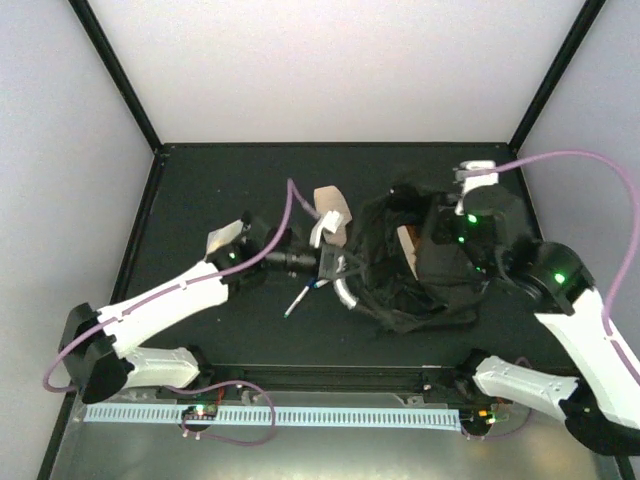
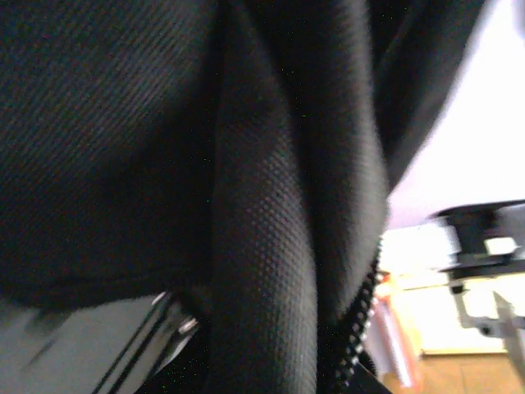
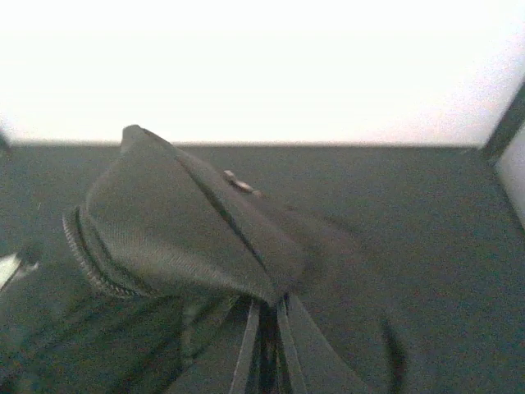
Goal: Pack the student bag
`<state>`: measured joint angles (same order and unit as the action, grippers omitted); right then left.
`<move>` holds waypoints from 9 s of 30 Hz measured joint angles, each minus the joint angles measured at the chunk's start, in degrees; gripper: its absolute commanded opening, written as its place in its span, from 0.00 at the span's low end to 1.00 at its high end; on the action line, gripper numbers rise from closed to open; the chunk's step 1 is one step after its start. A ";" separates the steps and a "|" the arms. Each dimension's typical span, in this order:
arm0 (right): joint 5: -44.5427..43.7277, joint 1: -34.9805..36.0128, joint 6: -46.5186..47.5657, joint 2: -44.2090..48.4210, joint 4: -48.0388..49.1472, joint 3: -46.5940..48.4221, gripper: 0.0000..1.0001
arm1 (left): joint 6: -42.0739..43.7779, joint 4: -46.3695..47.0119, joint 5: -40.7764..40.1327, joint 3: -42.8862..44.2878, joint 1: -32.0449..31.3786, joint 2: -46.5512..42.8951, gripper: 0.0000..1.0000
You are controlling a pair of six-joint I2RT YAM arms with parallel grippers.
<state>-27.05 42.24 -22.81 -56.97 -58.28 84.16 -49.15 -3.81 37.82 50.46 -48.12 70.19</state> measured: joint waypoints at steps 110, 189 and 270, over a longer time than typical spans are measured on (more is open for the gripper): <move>15.47 -0.96 0.74 9.16 -13.64 0.74 0.02 | 11.15 -17.25 18.27 46.29 6.93 37.53 0.08; 8.70 -0.85 -7.26 13.79 -4.59 -14.88 0.02 | 12.76 -10.73 -9.09 27.96 22.34 47.89 0.02; 25.07 -0.76 1.36 2.64 -13.51 -7.91 0.02 | 46.47 -63.47 -2.43 19.56 3.30 -10.84 0.02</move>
<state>-1.98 41.47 -21.45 -54.33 -71.79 76.25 -2.68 -67.29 35.40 70.02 -44.82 59.35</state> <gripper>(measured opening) 0.055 0.045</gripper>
